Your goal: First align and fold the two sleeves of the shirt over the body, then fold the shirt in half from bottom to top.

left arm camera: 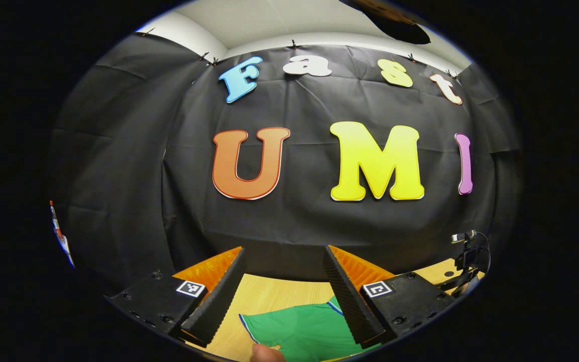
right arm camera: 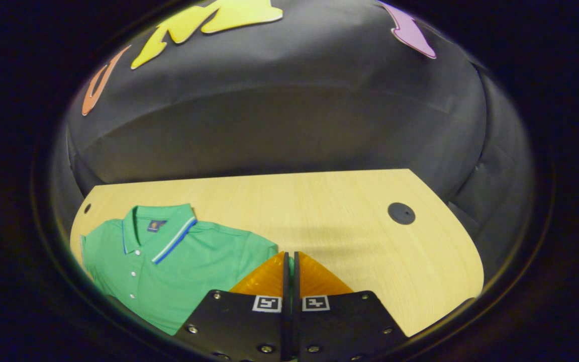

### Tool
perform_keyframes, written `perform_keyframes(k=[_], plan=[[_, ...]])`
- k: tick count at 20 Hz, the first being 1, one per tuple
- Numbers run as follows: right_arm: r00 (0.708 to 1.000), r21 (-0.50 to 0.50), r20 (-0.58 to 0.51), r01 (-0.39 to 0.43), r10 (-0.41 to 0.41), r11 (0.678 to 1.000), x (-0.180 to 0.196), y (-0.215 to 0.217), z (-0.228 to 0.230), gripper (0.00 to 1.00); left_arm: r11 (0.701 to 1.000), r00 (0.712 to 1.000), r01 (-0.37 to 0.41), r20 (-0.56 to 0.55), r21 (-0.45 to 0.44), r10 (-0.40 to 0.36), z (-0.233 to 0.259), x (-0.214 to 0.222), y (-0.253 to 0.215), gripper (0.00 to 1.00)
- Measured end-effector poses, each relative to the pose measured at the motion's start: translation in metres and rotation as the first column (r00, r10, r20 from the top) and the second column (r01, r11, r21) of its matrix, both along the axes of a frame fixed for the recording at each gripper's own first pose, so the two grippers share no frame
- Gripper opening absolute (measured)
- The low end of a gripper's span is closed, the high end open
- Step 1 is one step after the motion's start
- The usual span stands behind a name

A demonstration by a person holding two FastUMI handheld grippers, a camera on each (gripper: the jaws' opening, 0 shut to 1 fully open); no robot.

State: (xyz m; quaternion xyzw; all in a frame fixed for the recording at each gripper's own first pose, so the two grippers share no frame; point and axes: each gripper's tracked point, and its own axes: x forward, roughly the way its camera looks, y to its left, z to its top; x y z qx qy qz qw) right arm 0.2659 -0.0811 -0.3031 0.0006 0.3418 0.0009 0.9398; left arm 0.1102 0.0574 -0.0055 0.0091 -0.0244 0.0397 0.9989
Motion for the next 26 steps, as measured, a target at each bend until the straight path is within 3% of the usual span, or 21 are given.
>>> perform_keyframes(k=[17,26], plan=[[0.986,0.14,-0.016,-0.162,0.166,0.977,-0.03,0.145,0.004,0.0,0.998,0.998,-0.061,-0.009,0.001,0.061,-0.004,-0.014,0.033,0.98],[0.975,0.157,-0.055,-0.205,0.216,0.966,-0.042,0.179,-0.012,0.01,0.997,0.997,-0.08,-0.014,0.006,0.081,-0.006,-0.019,0.044,0.98]])
